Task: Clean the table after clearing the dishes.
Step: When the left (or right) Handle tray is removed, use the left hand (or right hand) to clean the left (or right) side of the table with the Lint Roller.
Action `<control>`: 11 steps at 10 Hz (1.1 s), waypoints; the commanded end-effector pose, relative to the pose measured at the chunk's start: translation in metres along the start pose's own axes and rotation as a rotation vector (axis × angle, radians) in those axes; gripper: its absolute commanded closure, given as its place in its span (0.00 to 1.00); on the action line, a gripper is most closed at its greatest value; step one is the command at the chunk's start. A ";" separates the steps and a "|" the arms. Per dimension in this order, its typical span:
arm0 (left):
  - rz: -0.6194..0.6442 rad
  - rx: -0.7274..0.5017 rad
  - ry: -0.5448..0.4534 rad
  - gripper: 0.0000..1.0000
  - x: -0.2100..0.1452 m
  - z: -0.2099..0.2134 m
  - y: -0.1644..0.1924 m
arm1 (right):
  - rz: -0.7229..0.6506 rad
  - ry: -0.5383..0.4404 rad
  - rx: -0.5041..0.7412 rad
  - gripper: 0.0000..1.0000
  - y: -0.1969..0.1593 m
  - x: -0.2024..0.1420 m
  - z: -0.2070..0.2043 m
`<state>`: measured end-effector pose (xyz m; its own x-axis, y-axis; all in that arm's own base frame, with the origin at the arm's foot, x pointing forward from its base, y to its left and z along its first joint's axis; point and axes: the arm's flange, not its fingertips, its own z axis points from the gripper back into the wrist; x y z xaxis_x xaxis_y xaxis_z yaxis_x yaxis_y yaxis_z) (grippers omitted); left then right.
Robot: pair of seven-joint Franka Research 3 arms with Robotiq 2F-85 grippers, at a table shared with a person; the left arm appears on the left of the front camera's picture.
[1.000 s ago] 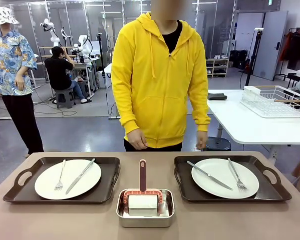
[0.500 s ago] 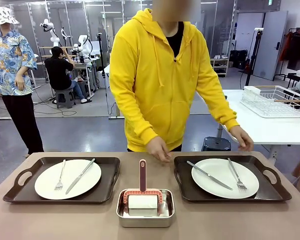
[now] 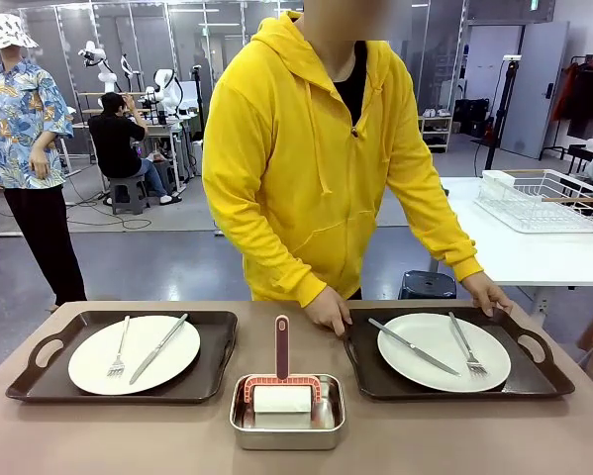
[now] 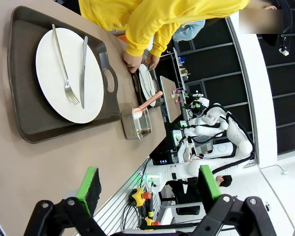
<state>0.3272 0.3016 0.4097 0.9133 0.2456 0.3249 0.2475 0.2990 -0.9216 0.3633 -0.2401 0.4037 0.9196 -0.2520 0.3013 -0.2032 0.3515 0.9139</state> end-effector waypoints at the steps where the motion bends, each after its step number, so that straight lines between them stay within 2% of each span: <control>1: -0.007 -0.005 0.000 0.00 -0.001 0.001 -0.001 | 0.007 0.001 0.006 0.00 0.001 -0.001 0.001; 11: -0.007 -0.005 0.000 0.00 -0.001 0.001 -0.001 | 0.000 0.000 0.000 0.00 0.000 0.000 0.000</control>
<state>0.3272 0.3016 0.4096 0.9133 0.2456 0.3249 0.2475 0.2990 -0.9216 0.3633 -0.2401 0.4036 0.9197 -0.2520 0.3011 -0.2030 0.3513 0.9140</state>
